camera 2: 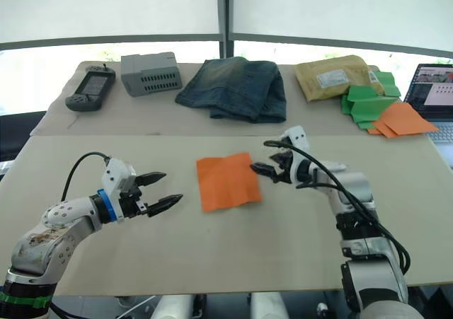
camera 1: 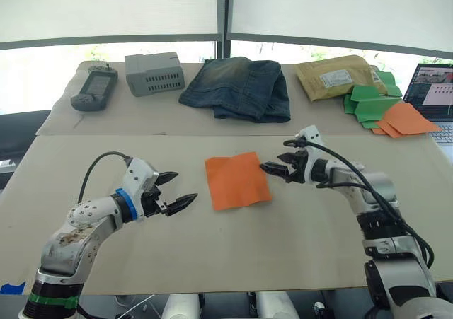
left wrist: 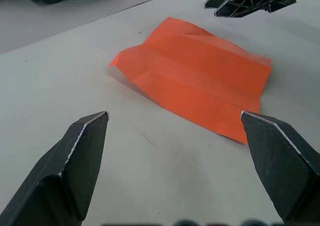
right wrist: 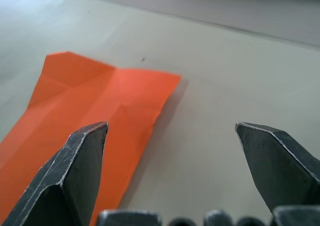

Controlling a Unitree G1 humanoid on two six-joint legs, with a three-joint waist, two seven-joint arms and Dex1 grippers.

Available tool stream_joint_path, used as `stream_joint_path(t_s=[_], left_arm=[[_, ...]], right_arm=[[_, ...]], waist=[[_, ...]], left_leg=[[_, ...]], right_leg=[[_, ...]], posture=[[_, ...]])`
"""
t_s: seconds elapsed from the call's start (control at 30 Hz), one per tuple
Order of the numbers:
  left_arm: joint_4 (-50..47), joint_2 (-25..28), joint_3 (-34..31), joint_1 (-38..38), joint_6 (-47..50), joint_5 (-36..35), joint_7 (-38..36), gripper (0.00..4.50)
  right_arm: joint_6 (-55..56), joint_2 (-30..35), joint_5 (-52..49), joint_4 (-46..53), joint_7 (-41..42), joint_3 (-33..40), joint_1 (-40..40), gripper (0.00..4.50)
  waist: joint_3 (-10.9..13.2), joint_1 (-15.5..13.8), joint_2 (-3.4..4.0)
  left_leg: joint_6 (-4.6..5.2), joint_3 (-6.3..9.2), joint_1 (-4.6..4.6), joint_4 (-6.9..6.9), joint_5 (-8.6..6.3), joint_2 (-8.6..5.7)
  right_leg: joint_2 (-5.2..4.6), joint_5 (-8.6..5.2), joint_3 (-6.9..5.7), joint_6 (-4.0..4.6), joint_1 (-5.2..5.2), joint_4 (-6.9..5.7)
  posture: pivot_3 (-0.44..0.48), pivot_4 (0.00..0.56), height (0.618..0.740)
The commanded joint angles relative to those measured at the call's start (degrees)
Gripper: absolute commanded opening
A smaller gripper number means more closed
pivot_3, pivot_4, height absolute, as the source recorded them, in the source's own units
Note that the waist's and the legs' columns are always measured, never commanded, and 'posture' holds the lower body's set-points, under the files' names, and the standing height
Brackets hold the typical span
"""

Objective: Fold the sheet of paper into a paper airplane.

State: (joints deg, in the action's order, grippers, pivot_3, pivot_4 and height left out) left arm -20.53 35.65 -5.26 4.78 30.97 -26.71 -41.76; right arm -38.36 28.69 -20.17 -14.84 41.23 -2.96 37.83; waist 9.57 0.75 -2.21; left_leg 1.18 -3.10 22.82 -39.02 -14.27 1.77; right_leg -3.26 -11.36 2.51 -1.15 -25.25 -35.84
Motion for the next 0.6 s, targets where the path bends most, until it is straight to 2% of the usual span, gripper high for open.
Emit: stream_joint_path(t_s=[0.03, 0.1, 0.13, 0.3, 0.53, 0.57, 0.6], left_arm=[[0.6, -2.1, 1.5, 2.7, -2.5, 3.1, 3.3, 4.48], [2.0, -3.8, 2.8, 4.8, -2.4, 3.9, 4.2, 4.48], [3.0, -4.6, 4.0, 6.3, -2.6, 4.7, 4.5, 4.23], [8.1, -8.0, 9.4, 13.0, -3.8, 7.1, 2.6, 2.61], [18.8, -12.2, 19.4, 21.1, -4.5, 14.6, 1.5, 0.28], [20.7, -12.4, 20.4, 21.7, -3.4, 15.5, 1.5, 0.05], [22.5, -12.7, 21.0, 22.1, -3.7, 16.5, 1.8, 0.05]], right_arm=[[4.6, 0.4, 2.2, -0.5, 1.4, -0.1, 2.1, 4.5], [4.8, 0.5, 2.7, 0.1, 1.9, -0.3, 2.3, 4.5], [5.6, 1.2, 3.8, 0.9, 2.4, -1.1, 1.9, 4.5], [7.2, 3.8, 6.9, 6.3, 3.1, -2.3, -1.2, 4.5], [7.3, 8.8, 10.3, 15.6, 1.4, -1.5, -7.5, 4.5], [8.2, 8.9, 11.0, 16.4, 0.6, -1.5, -8.5, 4.5], [9.7, 8.7, 11.9, 16.8, -0.3, -1.7, -9.5, 4.5]], waist=[[0.0, -0.1, 0.0], [0.0, -0.1, 0.0], [0.0, -0.1, 0.0], [0.0, 0.0, 0.0], [0.0, -0.1, 0.0], [0.0, -0.1, 0.0], [0.0, 0.1, 0.0]], left_leg=[[0.0, 0.0, 0.0, 0.0, 0.0, 0.0], [0.0, 0.02, 0.0, 0.0, 0.0, -0.02], [0.0, 0.03, 0.0, 0.0, 0.0, -0.02], [0.0, 0.04, 0.03, -0.02, 0.0, -0.08], [0.0, 0.06, 0.06, -0.02, 0.0, -0.14], [0.0, 0.06, 0.05, -0.02, 0.0, -0.14], [0.0, 0.06, 0.04, -0.02, 0.0, -0.14]], right_leg=[[0.01, 0.0, -0.01, 0.0, 0.01, -0.01], [0.01, 0.0, -0.02, 0.01, 0.01, -0.02], [0.01, 0.01, -0.02, 0.01, 0.01, -0.02], [-0.02, 0.03, -0.02, -0.01, 0.01, 0.0], [-0.05, 0.03, -0.02, -0.03, 0.01, 0.01], [-0.04, 0.03, -0.02, -0.04, 0.01, 0.0], [-0.03, 0.03, -0.02, -0.04, 0.02, -0.01]], posture=[[0.0, 0.15, 0.722], [0.0, 0.15, 0.722], [0.0, 0.15, 0.722], [0.0, 0.15, 0.722], [0.0, 0.15, 0.722], [0.0, 0.15, 0.722], [0.0, 0.15, 0.722]])
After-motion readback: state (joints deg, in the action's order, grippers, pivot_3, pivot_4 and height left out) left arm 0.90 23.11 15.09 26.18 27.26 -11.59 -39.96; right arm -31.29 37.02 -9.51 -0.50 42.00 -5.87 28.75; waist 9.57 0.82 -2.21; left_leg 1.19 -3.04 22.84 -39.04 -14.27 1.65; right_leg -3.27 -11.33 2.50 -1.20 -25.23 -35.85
